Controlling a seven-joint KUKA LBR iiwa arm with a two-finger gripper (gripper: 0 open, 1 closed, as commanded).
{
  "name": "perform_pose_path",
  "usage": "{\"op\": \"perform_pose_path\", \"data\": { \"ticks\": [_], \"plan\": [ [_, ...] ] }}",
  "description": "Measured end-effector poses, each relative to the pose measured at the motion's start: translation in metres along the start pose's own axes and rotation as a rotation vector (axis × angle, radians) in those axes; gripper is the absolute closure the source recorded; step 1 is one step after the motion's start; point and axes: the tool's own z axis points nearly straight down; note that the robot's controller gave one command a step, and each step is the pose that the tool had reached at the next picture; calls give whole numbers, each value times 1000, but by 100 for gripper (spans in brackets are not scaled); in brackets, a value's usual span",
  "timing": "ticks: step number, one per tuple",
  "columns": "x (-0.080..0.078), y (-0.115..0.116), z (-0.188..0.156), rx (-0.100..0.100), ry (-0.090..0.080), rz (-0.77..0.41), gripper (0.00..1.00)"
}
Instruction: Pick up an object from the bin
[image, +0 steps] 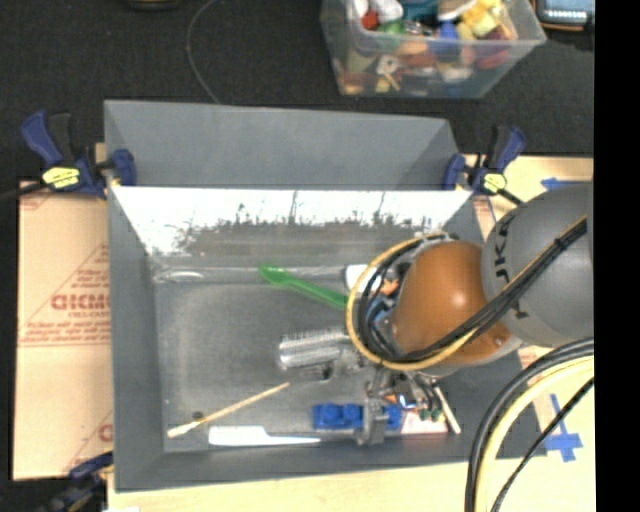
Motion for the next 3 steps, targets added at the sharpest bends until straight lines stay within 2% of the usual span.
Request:
{"op": "perform_pose_path", "data": {
  "ticks": [1, 2, 3],
  "plan": [
    [-1, -14, 28, 2, -9, 72, 0],
    [0, 6, 30, 1, -3, -11, 100],
    [0, 6, 30, 1, -3, -12, 100]
  ]
}}
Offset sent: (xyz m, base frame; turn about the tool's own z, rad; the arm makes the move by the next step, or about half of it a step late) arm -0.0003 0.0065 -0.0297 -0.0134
